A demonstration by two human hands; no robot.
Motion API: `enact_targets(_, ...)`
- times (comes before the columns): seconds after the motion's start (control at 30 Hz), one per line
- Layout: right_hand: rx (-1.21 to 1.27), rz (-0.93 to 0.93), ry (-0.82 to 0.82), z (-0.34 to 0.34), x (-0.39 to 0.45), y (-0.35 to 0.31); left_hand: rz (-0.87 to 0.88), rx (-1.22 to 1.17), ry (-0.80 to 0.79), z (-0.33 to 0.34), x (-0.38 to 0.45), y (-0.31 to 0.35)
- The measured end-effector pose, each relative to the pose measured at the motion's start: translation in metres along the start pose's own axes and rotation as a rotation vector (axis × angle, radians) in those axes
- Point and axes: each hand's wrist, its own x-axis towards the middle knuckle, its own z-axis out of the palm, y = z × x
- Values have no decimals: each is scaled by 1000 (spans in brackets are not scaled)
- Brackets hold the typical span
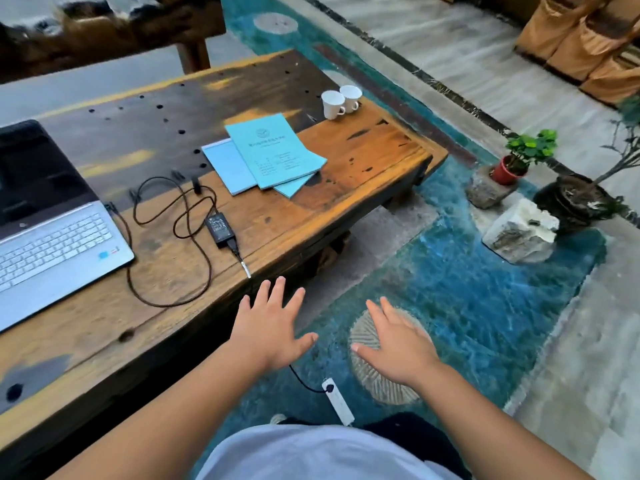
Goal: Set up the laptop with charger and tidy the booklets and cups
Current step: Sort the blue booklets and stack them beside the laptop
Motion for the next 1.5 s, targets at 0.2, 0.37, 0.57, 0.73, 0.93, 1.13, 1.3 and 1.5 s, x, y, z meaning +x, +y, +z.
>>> enact_targets(0.2,-72,-137,-37,-24,59,1,-111,-34,10,-5,33,-7)
enact_targets(0.37,-146,-308,-70,-56,128,14,-243,-69,19,-14,80,3)
enact_targets(0.57,-301,-499,-131,-111,215,38,-424,-124,37,-33,140,37)
enact_targets(0.73,-409,-646,-153,-162,270,61,-566,-245,24,-58,181,79)
enact_targets(0.93,-438,-694,-150,-212,317,81,-631,-297,36,-89,229,110)
enact_targets(1.13,-424,-704,-157,-230,345,77,-678,-343,60,-108,248,103)
enact_targets(1.3,-414,-688,-176,-234,374,59,-706,-418,56,-111,262,83)
enact_targets(1.5,-376,-624,-208,-234,415,26,-675,-633,39,-108,290,31)
